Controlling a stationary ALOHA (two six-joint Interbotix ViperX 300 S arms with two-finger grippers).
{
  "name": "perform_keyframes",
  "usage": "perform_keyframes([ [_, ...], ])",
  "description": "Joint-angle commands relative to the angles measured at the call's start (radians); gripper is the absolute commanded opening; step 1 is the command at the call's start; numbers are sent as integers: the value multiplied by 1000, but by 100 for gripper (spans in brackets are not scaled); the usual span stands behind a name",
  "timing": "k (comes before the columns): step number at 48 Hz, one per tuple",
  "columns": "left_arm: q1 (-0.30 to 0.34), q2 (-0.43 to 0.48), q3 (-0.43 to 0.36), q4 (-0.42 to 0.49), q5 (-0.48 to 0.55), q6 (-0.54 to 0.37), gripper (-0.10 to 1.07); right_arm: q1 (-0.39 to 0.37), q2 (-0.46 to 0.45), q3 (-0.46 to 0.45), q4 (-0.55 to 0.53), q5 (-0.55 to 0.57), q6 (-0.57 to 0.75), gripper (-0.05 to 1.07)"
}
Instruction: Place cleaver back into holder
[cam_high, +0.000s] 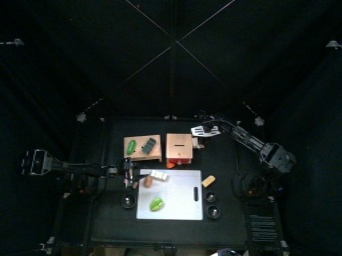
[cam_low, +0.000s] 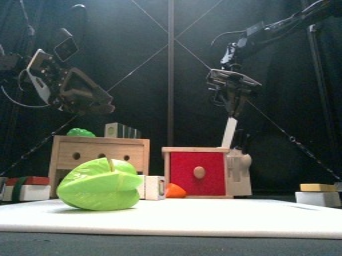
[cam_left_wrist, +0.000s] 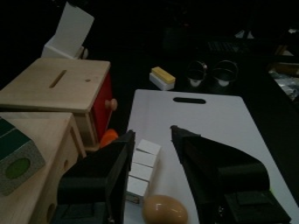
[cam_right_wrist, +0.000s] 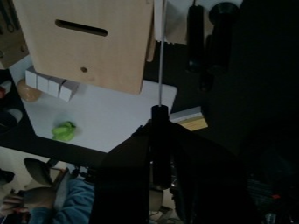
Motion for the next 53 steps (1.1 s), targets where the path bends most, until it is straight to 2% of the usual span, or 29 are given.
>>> perform_keyframes([
  [1, -2, -2, -11, -3, -5, 0, 79, -3, -32, -9, 9, -26, -2, 54],
  [17, -2, -2, -9, -3, -5, 0, 79, 0, -25, 18, 12, -77, -5, 54],
  [37, -2, -2, -9, -3, -5, 0, 79, 2, -29, 21, 21, -87, -12, 55],
  [53, -2, -2, -9, -3, -5, 0, 79, 3, -29, 18, 23, -100, -11, 74],
])
